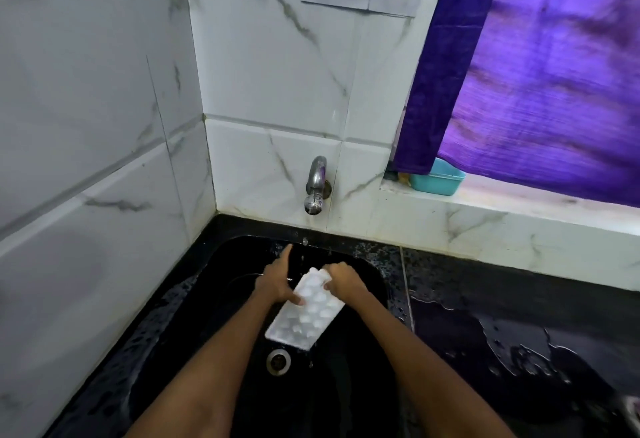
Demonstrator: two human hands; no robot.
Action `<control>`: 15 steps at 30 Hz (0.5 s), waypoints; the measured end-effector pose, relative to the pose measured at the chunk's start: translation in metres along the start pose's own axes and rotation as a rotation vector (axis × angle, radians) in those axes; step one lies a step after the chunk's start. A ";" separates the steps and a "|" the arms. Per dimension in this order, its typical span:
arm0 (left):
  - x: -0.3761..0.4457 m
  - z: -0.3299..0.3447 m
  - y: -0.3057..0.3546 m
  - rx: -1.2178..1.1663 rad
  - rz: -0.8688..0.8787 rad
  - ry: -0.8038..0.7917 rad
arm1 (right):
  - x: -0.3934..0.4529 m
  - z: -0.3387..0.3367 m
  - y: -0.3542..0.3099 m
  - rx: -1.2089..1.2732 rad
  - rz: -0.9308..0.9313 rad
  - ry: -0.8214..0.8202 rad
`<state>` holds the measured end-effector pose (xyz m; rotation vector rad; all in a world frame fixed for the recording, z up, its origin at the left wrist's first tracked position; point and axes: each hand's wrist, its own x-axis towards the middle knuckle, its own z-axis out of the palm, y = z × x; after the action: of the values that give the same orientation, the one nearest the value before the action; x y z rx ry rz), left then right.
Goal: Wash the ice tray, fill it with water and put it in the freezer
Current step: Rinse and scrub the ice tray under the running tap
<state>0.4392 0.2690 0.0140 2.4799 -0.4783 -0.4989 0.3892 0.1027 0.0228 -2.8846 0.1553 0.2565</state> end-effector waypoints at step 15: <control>-0.024 0.007 -0.042 -0.554 -0.281 -0.082 | -0.071 0.005 0.070 1.163 0.290 0.186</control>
<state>0.4249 0.3089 -0.0100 1.9980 -0.0064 -0.7338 0.3098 0.0428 0.0150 -1.7141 0.5436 -0.0618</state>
